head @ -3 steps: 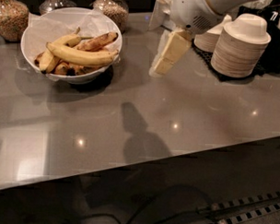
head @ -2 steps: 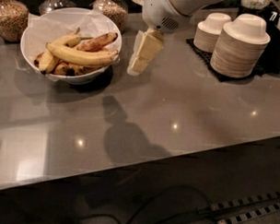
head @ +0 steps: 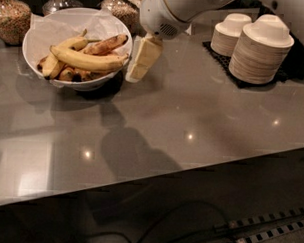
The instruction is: Pick banana from white bowl
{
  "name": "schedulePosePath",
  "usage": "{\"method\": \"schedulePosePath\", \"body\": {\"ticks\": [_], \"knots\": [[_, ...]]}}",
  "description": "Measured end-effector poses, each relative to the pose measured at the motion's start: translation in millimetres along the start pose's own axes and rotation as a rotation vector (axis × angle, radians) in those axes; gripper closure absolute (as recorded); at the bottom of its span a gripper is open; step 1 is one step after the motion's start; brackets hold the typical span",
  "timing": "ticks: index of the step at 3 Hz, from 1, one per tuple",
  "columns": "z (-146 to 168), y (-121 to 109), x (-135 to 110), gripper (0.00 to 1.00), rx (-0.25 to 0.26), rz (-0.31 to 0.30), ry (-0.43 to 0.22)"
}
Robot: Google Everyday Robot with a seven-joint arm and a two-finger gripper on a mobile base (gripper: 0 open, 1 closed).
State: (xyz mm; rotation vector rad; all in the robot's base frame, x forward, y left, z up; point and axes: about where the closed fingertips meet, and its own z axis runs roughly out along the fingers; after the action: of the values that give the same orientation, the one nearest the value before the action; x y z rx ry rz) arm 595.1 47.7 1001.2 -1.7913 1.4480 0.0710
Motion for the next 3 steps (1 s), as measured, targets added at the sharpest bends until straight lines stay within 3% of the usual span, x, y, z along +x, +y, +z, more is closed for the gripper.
{"method": "schedulePosePath", "body": {"ticks": [1, 3], "knots": [[32.4, -7.2, -11.5, 0.01, -0.007, -0.007, -0.041], [82.7, -10.5, -25.5, 0.42, -0.041, 0.031, -0.124]]}}
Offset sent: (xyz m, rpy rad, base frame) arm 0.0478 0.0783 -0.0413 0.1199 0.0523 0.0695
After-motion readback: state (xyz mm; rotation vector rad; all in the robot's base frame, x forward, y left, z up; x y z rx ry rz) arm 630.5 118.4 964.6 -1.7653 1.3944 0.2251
